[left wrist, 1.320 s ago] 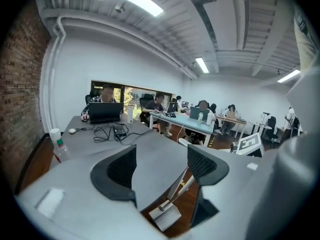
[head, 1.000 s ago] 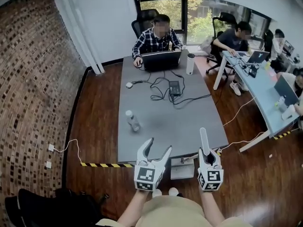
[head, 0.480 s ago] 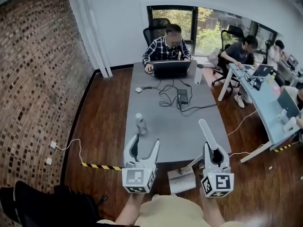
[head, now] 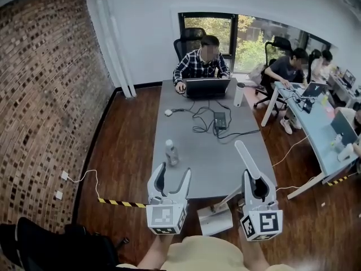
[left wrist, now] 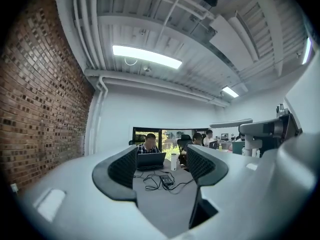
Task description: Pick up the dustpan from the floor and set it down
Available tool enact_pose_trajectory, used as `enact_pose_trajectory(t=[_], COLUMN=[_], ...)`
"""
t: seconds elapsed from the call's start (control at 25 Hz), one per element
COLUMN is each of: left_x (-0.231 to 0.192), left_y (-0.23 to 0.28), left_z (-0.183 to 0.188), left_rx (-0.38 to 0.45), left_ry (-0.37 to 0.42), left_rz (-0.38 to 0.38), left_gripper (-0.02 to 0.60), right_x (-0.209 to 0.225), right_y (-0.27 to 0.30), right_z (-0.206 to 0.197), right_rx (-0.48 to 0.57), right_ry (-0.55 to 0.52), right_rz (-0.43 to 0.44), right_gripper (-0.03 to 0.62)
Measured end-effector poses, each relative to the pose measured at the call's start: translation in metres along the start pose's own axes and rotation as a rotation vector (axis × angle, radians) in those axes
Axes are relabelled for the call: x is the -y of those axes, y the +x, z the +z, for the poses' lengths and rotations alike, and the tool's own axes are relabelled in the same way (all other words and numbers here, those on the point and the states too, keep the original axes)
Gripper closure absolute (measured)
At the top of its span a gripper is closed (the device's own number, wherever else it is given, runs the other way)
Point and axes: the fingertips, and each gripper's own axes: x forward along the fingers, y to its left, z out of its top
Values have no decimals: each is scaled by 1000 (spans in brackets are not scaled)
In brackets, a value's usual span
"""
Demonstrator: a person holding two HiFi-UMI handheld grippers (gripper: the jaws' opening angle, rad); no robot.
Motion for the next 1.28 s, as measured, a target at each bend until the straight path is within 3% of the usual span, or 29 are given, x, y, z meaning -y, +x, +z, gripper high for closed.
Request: enact_pose_trajectory(t=[0.32,0.76,1.12,1.28], left_x=[3,25,81,127], left_y=[4,17,40,50], left_z=[5,4,-11,-20], left_rx=[15,2,-25,-49], left_ry=[2,-5,-14,-13], left_rz=[-20,-85,-220,-334], left_gripper=[279,281,282,287], right_x=[-8,10,47,64], right_y=[5,2,-22,-41], right_z=[4,-4,-17,-38], right_rx=[19,-14,-50,-95], right_ry=[-22,-27,-13,-19], right_rz=[6,-49,-128,-165], right_gripper=[484,484,484,482])
